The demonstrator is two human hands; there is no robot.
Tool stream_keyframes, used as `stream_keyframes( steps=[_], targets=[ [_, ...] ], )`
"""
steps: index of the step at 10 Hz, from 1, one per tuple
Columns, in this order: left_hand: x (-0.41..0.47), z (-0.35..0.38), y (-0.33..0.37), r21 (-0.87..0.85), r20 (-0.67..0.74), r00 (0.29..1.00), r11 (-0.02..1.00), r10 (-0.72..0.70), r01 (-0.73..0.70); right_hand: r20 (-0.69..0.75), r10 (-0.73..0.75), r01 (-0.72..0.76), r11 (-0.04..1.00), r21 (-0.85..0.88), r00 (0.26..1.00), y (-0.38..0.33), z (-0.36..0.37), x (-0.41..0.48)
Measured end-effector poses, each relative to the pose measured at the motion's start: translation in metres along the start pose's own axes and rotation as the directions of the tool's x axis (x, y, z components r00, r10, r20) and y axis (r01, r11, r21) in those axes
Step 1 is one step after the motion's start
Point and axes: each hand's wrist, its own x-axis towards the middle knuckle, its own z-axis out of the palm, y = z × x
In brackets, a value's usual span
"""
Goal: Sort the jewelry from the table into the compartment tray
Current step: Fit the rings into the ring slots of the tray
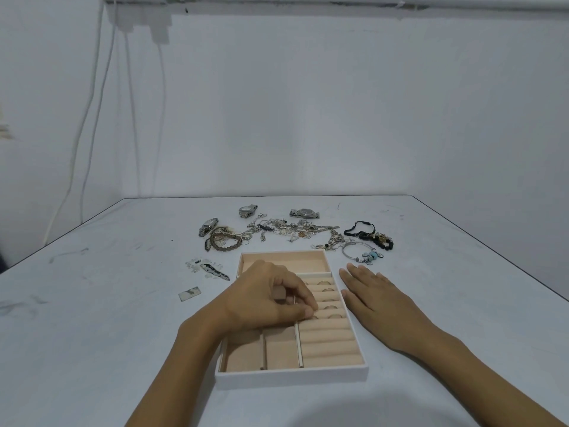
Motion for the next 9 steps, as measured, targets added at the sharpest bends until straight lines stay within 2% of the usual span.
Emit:
stream_keyframes(
  steps=[1,2,3,4,5,7,9],
  targets=[
    [0.001,-0.004,0.000,0.000,-0.042,0.999,1.000,0.030,-0.030,0.001,-0.006,0.006,1.000,-0.002,1.000,0.000,0.000,0.000],
    [0.013,-0.018,-0.016,0.085,-0.287,0.957,0.996,0.047,-0.023,0.006,-0.009,0.009,1.000,-0.003,1.000,0.001,0.000,0.000],
    [0.029,-0.041,-0.047,0.105,-0.569,0.822,0.987,-0.038,0.118,0.002,-0.009,0.009,1.000,-0.003,1.000,0.000,0.000,0.000],
    [0.041,-0.061,-0.083,0.182,-0.600,0.788,0.935,-0.141,0.306,-0.003,-0.010,0.010,1.000,-0.006,1.000,0.000,-0.001,-0.001],
    [0.045,-0.065,-0.111,0.232,-0.478,0.843,0.891,-0.245,0.390,0.000,-0.012,0.012,1.000,-0.020,1.000,0.001,0.000,0.000],
    [0.039,-0.065,-0.120,0.447,-0.378,0.899,0.808,-0.220,0.385,0.014,-0.029,0.030,0.999,-0.016,0.999,0.004,0.001,0.002],
    [0.035,-0.058,-0.114,0.426,-0.513,0.843,0.804,-0.163,0.415,-0.006,-0.023,0.024,0.999,0.038,1.000,-0.001,-0.009,0.001]
  ],
)
